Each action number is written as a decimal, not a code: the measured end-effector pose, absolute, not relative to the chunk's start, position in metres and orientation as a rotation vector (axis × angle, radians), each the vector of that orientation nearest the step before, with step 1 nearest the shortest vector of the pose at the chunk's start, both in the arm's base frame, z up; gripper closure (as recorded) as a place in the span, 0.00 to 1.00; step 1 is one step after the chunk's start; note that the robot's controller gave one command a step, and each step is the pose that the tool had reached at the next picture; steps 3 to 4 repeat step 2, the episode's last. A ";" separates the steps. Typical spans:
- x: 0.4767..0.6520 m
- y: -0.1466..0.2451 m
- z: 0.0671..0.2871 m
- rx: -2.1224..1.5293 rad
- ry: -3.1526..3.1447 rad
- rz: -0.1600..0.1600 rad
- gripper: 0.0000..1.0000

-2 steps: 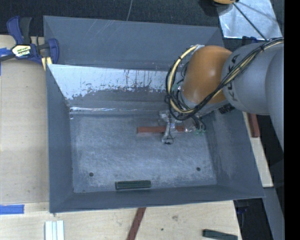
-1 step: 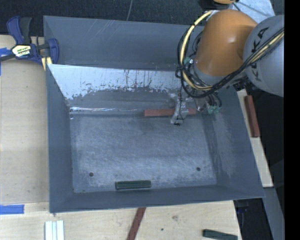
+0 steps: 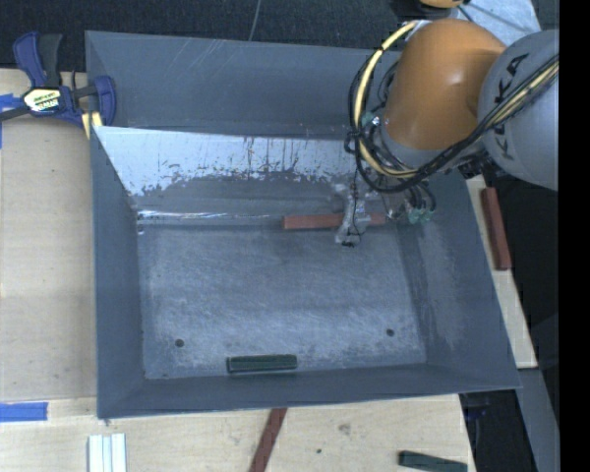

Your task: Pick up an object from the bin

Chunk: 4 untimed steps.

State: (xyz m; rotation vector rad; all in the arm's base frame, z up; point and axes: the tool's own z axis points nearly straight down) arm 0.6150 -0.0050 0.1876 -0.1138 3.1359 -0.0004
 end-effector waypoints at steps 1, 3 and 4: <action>0.615 -0.005 0.188 -0.114 3.136 0.000 1.00; 0.616 -0.007 0.239 -0.053 3.137 0.000 1.00; 0.616 -0.007 0.239 -0.053 3.137 0.000 1.00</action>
Offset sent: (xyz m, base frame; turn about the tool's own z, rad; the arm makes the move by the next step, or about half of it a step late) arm 0.0002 -0.0010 0.0506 0.0399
